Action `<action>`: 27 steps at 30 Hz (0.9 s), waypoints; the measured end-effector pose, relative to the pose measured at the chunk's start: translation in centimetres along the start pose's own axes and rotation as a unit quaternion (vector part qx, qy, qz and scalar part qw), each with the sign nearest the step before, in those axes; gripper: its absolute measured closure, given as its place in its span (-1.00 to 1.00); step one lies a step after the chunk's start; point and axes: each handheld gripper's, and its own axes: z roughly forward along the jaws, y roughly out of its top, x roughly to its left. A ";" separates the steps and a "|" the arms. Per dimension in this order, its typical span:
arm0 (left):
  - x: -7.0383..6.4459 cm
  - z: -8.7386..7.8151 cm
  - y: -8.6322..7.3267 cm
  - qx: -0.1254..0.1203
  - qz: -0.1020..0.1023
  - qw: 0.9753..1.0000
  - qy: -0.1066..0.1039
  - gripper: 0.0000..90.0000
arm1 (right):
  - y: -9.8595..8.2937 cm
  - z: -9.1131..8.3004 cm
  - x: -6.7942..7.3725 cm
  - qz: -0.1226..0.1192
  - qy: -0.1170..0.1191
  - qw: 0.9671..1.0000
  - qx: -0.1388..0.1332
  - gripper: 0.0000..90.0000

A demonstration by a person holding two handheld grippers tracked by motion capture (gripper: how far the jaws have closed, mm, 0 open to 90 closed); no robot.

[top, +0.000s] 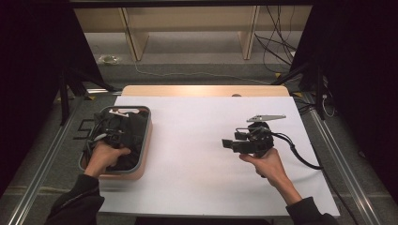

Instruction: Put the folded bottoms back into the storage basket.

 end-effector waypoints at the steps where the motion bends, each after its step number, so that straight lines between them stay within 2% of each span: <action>1: -0.1 -0.2 0.1 -0.006 0.000 1.000 0.000 0.44 | 0.0 0.0 0.0 0.000 0.000 1.000 -0.001 -0.23; 8: -1.0 -1.5 0.7 -0.038 0.003 0.999 -0.005 0.09 | -0.2 -0.4 0.2 -0.002 0.006 1.000 -0.011 -0.24; 12: -1.7 -2.0 1.0 -0.056 0.007 0.998 -0.018 -0.11 | -0.3 -0.7 0.3 -0.003 0.007 1.000 -0.020 -0.24; 18: -3.1 -2.6 1.2 -0.098 0.010 0.993 -0.062 -0.27 | -0.5 -1.2 0.5 -0.009 0.008 0.999 -0.038 -0.32; 27: -5.7 -2.1 0.9 -0.125 0.040 0.987 -0.094 -0.42 | -1.2 -1.8 1.0 -0.020 0.010 0.998 -0.063 -0.39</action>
